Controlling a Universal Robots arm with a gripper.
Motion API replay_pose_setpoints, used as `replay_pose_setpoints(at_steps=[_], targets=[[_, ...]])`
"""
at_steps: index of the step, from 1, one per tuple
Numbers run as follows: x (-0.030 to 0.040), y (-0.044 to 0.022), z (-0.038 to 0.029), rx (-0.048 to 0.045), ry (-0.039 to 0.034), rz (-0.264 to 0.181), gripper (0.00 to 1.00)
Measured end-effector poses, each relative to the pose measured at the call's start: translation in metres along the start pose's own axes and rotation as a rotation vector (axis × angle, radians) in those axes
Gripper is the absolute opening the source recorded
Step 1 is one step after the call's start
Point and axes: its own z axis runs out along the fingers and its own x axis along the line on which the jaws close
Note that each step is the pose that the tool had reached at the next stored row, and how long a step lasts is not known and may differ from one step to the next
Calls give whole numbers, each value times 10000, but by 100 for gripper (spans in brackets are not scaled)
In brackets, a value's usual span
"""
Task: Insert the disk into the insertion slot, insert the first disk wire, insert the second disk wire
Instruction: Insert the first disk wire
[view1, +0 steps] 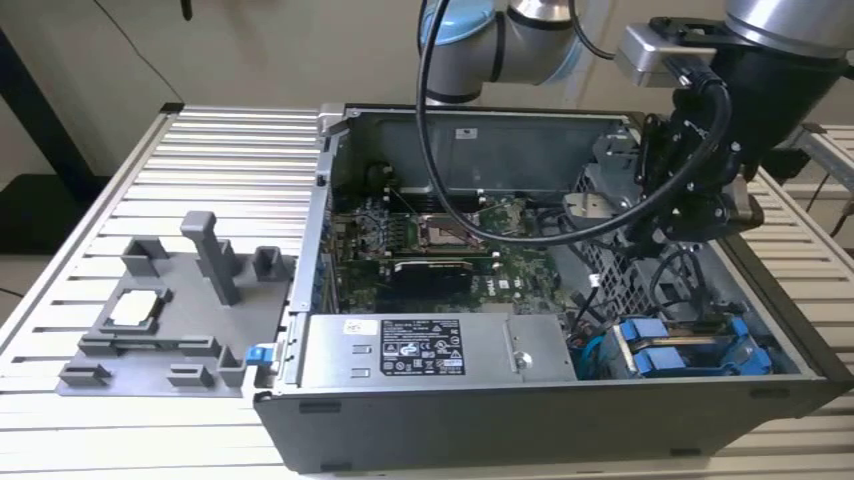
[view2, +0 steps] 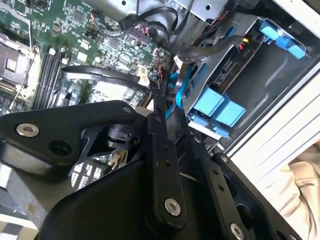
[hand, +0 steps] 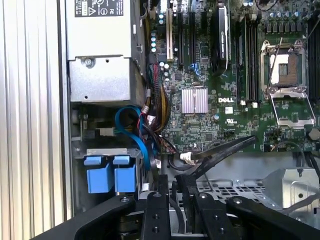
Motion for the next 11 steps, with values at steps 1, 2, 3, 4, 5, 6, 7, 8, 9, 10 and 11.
replay_pose_setpoints(at_steps=[1,2,3,4,5,6,7,8,9,10,11], targets=[[-7,3,2,5,58,-51,27],[-14,5,2,12,139,-102,27],[-20,7,3,20,231,-154,27],[-24,9,5,31,327,-205,27],[-27,11,7,41,441,-253,27],[-30,13,8,52,559,-301,27],[-34,14,11,65,666,-348,27],[-41,17,13,83,760,-389,27],[-50,20,18,105,833,-427,27],[-65,24,26,135,873,-471,27],[-77,28,36,173,883,-512,27]])
